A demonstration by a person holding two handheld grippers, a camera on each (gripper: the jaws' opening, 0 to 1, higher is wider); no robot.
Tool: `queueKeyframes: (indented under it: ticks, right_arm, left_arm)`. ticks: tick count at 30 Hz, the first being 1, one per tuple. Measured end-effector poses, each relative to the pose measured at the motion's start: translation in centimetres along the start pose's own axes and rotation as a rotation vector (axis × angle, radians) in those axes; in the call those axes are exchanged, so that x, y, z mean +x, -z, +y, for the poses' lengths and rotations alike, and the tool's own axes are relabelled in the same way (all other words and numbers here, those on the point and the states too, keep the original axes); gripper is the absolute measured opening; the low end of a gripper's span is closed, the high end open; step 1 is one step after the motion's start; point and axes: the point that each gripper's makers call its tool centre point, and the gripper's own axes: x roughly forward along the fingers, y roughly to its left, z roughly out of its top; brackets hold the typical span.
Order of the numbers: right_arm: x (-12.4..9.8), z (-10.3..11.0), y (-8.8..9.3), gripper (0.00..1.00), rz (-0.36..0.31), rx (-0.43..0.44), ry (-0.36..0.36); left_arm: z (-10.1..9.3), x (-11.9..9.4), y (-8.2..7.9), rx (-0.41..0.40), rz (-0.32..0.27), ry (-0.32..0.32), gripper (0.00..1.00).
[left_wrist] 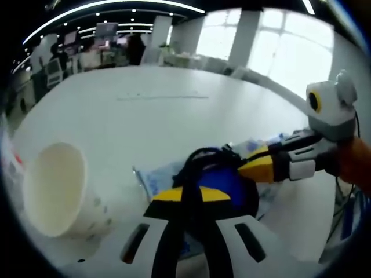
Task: Arrange the tabletop items into an orderly group along one side of the table until the central work area is clear of visible clutter.
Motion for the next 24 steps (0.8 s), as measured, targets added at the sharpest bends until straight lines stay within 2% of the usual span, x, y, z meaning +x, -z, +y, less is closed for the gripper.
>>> queueKeyframes:
  ticks: [15,24]
  right_arm:
    - [-1.1,0.6,-0.5,0.10,-0.011,0.037,-0.016]
    - [-2.1,1.0,-0.9,0.09,-0.021,0.026,-0.018]
  left_arm:
    - [-0.3,-1.0,-1.0,0.001,-0.017,0.001,0.04]
    - [-0.9,-2.0,-1.6,0.011,-0.029,0.007,0.04]
